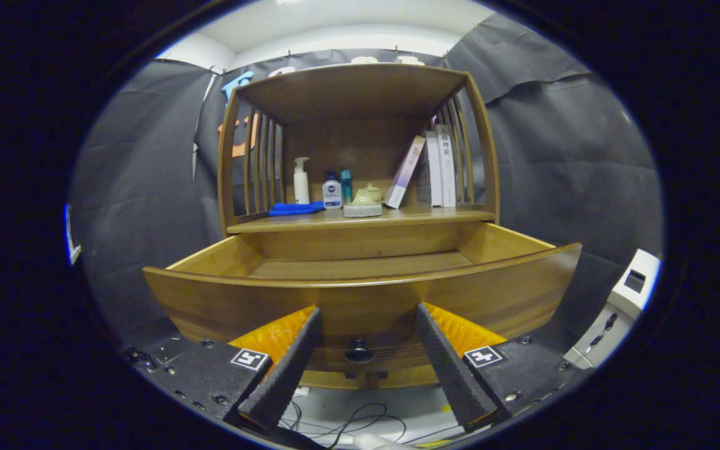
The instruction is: Pull open the drawer, take out the items inside it, and place them on the countertop above the cabinet.
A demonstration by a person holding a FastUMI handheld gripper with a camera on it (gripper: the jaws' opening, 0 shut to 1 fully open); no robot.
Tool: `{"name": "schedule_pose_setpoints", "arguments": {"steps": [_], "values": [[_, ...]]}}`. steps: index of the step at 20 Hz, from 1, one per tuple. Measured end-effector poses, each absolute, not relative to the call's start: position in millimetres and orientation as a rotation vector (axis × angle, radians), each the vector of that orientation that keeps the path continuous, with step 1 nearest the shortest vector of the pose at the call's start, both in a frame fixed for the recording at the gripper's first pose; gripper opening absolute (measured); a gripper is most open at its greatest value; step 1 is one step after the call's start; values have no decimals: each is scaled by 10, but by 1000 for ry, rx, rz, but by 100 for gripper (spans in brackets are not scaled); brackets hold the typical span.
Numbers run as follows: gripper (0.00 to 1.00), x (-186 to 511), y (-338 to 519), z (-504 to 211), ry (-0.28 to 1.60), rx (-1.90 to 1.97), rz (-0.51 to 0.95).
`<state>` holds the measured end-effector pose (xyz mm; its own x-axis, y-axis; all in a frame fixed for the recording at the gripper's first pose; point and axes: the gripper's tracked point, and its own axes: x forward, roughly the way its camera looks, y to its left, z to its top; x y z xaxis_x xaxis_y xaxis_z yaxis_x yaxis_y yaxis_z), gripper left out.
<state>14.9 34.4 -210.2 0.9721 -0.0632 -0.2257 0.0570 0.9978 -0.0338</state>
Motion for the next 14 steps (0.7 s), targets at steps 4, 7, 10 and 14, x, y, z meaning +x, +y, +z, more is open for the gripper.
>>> {"name": "schedule_pose_setpoints", "arguments": {"steps": [4, 7, 10, 14], "values": [[99, 317, 359, -2104, 245, -21, -62], [99, 555, 355, -2076, 245, -19, -66], [99, 853, 362, -2013, 221, -8, -64], [99, 1173, 378, -2039, 237, -6, -77]]}}
